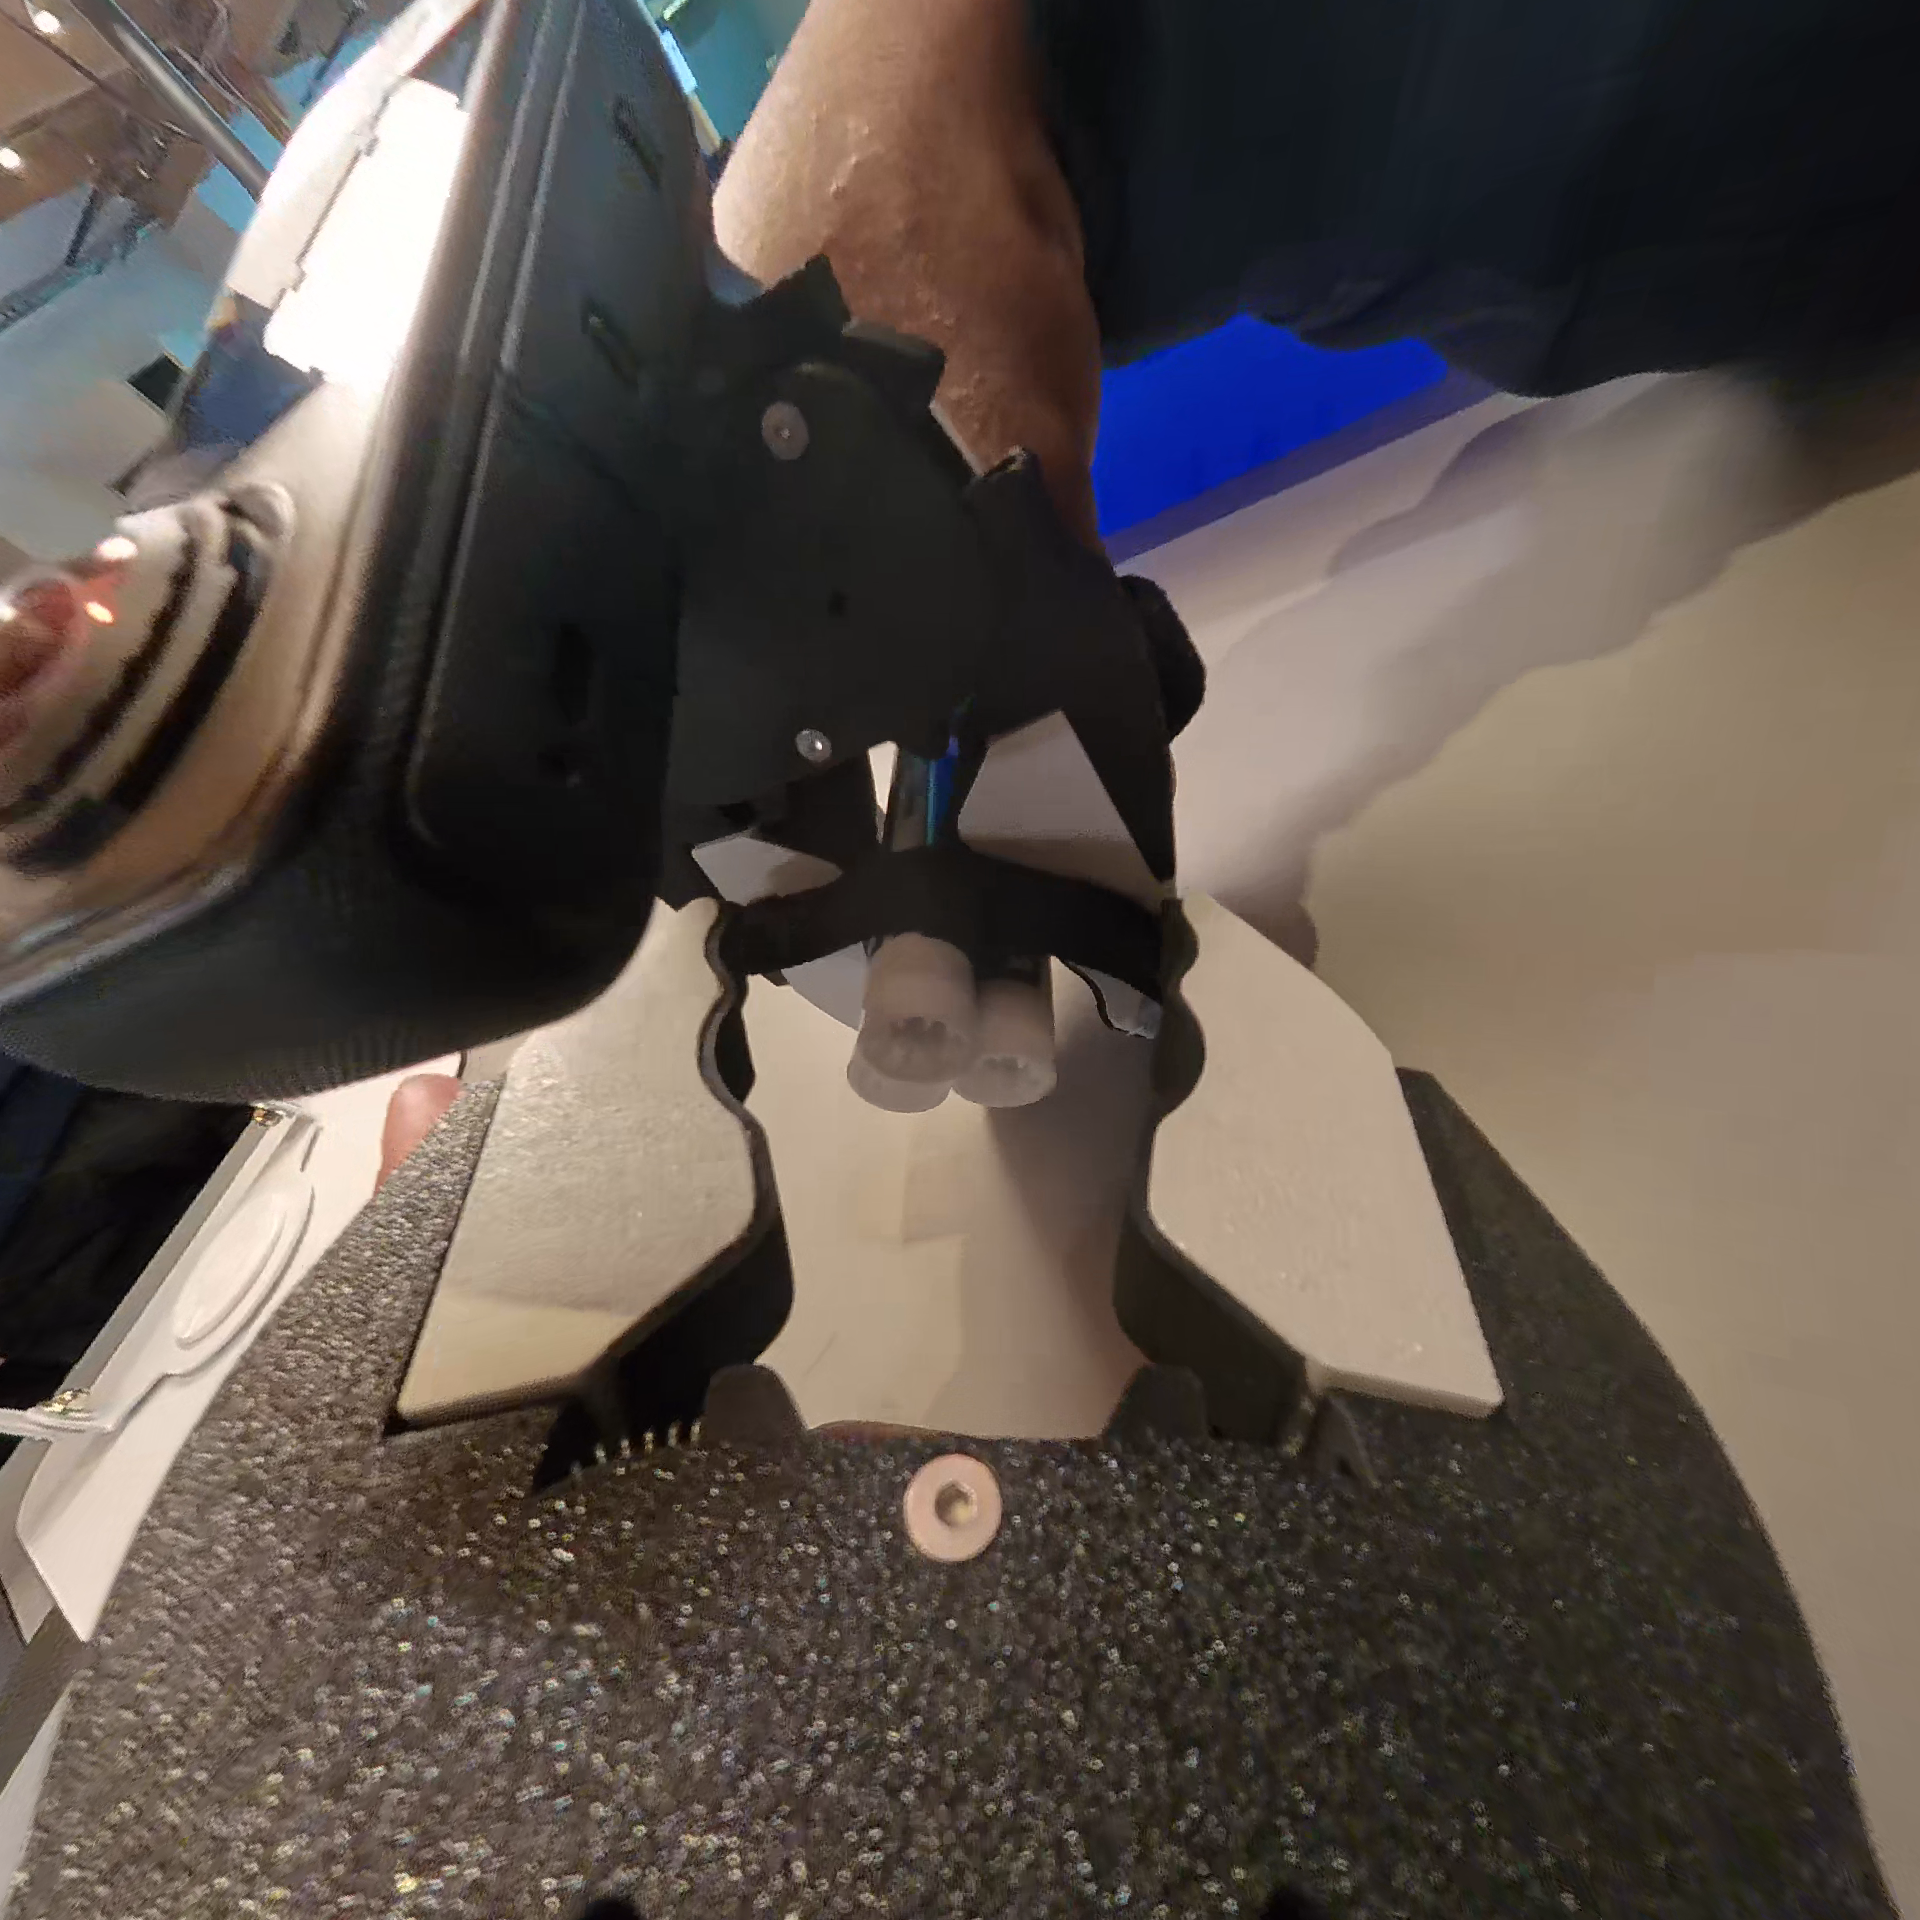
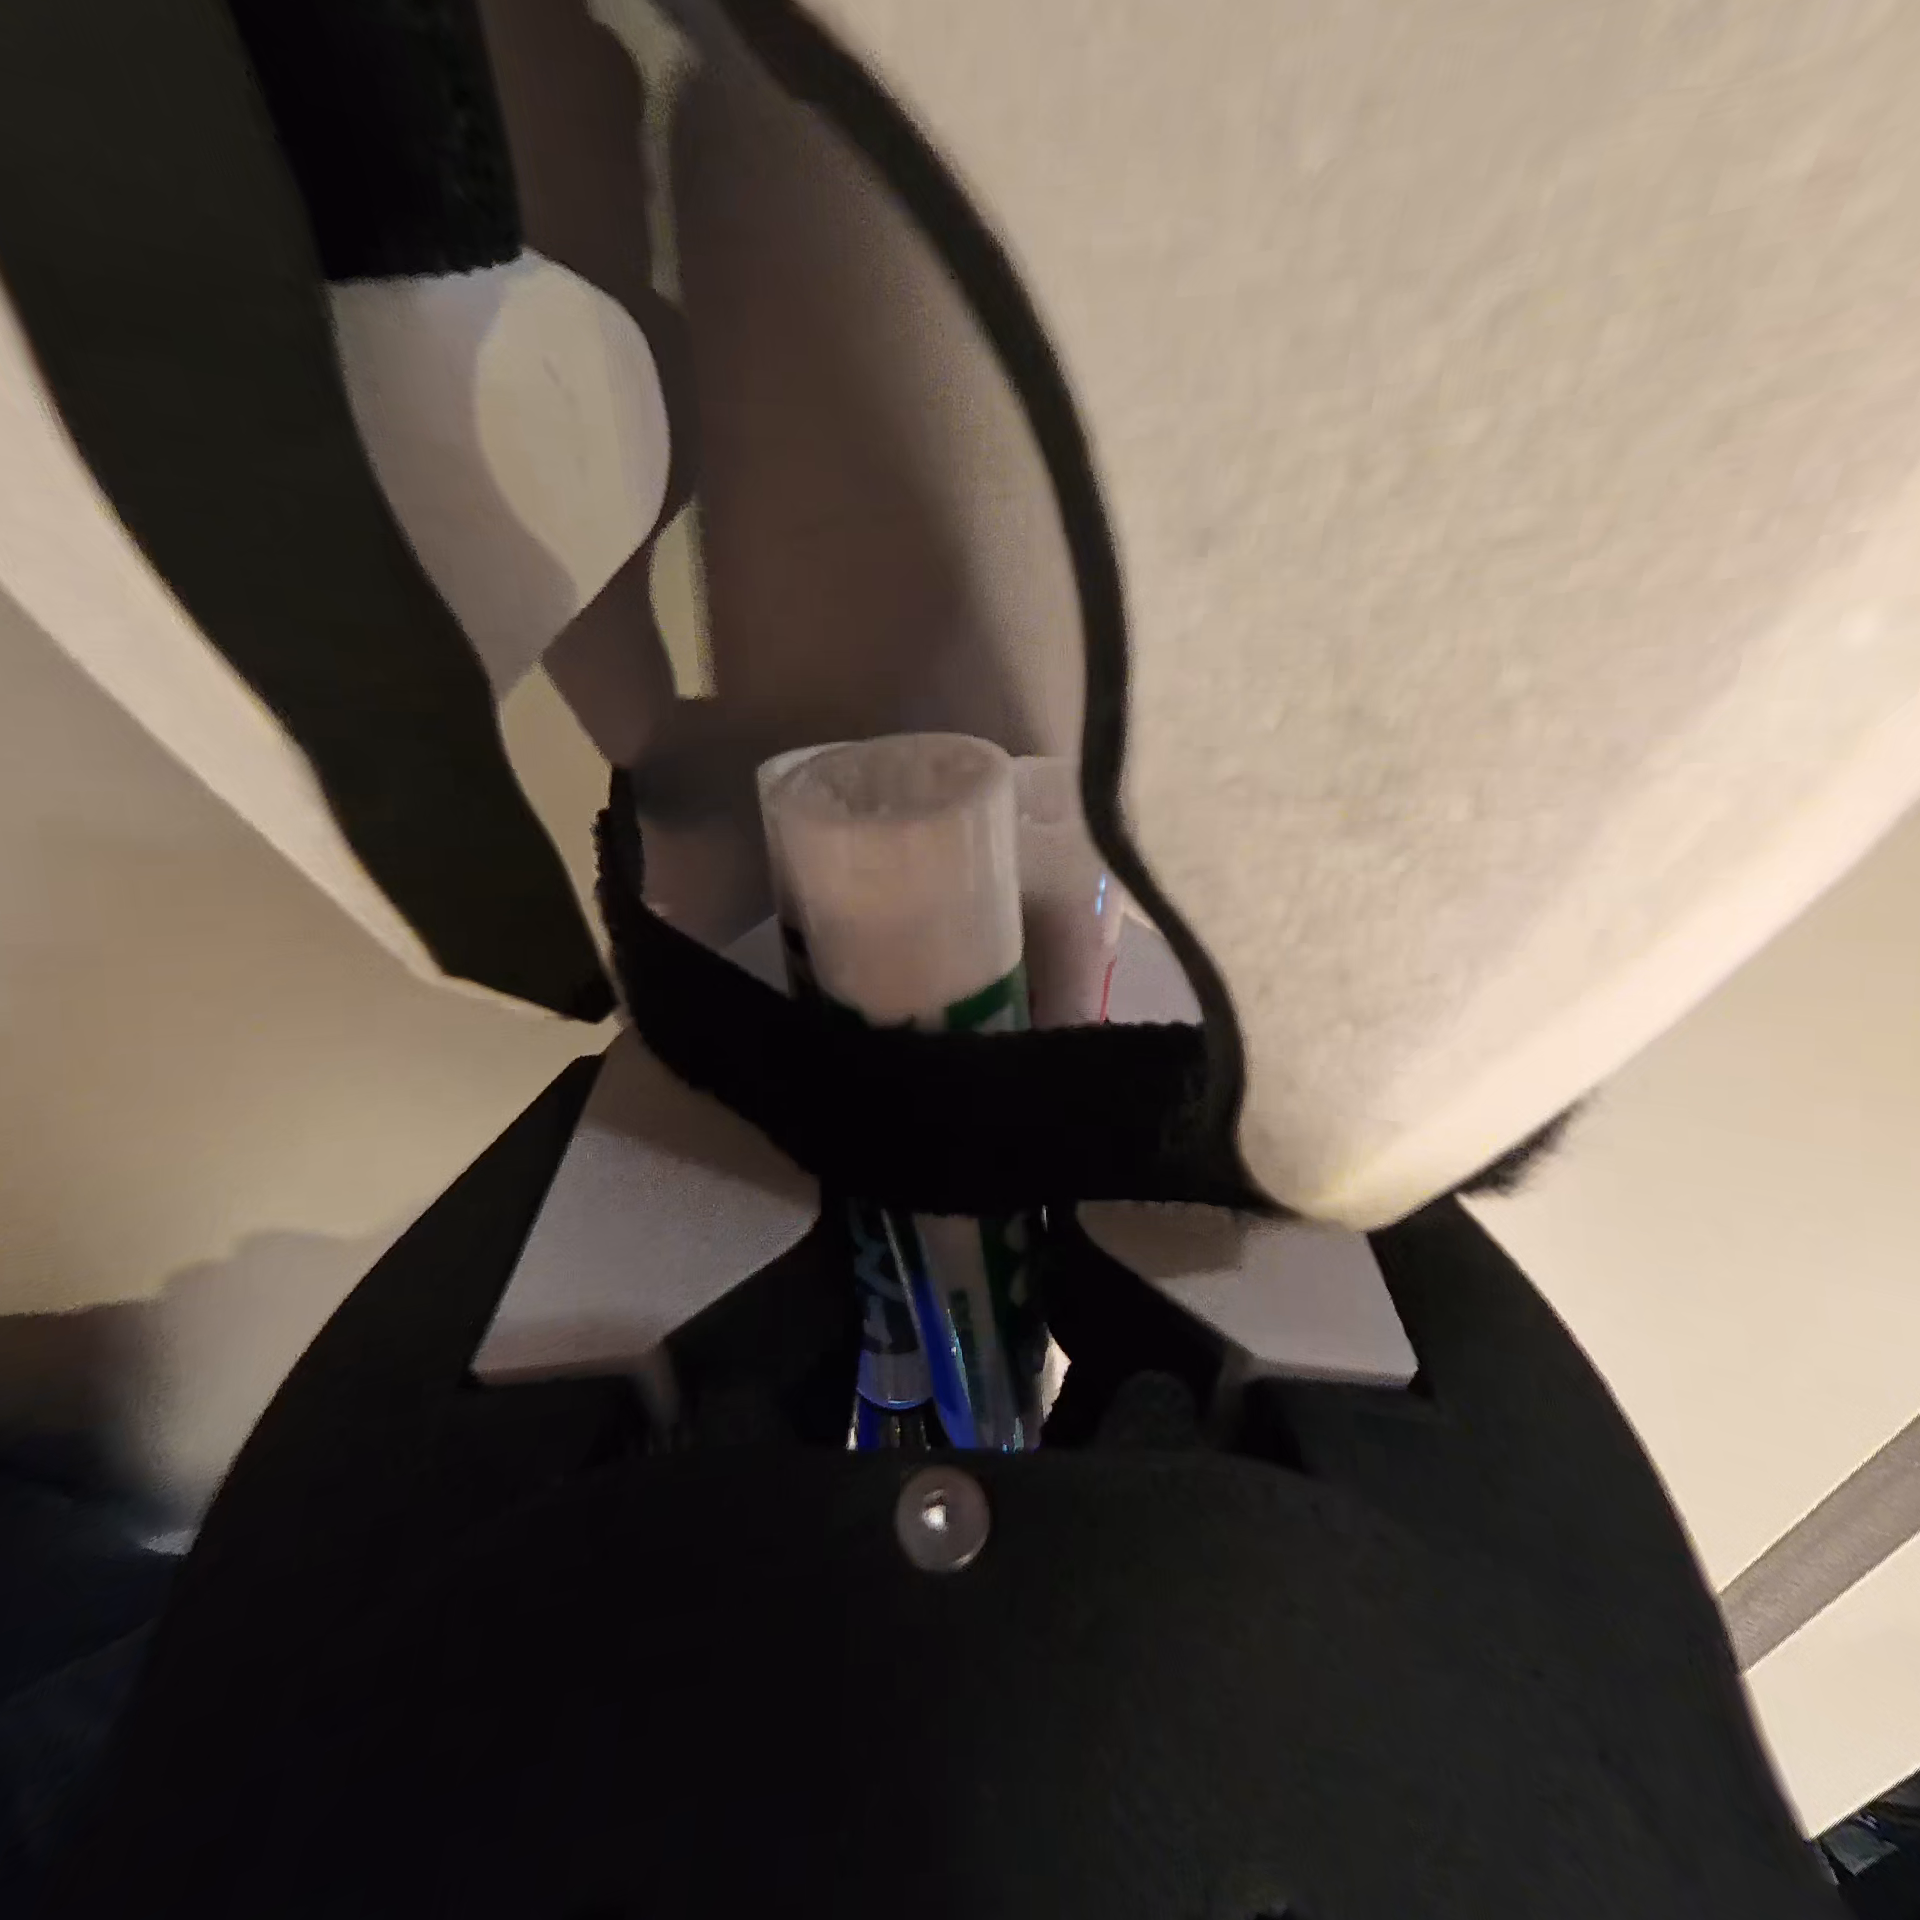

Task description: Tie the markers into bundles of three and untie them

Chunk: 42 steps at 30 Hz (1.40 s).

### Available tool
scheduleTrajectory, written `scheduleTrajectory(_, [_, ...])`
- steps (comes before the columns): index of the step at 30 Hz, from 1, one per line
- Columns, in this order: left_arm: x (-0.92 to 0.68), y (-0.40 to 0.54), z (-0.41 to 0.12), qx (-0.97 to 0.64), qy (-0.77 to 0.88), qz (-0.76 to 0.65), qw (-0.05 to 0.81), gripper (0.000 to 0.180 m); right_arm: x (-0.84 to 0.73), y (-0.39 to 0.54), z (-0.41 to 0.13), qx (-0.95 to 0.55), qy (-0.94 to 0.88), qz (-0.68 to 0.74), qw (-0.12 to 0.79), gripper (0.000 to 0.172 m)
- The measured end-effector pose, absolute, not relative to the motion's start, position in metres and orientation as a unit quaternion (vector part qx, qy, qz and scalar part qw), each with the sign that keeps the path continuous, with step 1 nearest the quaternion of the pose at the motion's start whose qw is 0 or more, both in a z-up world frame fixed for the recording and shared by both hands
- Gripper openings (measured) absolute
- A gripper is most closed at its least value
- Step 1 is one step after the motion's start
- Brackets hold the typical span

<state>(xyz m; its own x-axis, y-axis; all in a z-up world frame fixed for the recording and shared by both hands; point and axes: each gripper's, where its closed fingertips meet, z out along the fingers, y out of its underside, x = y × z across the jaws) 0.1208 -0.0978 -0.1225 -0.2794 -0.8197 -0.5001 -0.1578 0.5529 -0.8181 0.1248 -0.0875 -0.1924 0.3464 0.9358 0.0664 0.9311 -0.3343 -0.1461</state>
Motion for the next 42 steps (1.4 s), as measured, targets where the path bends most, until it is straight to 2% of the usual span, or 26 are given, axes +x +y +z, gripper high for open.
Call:
scheduleTrajectory(1, [0.121,-0.097,-0.125,-0.338,0.730,-0.331,0.493,0.076,0.124,-0.087,-0.192,-0.816,-0.572,0.015,0.080,0.043])
scheduleTrajectory(13, [0.117,-0.092,-0.130,-0.351,0.737,-0.314,0.485,0.055,0.118,-0.087,-0.186,-0.806,-0.584,0.012,0.096,0.042])
scheduleTrajectory(42, [0.107,-0.084,-0.134,-0.375,0.728,-0.309,0.483,0.047,0.111,-0.087,-0.181,-0.798,-0.592,0.022,0.113,0.042])
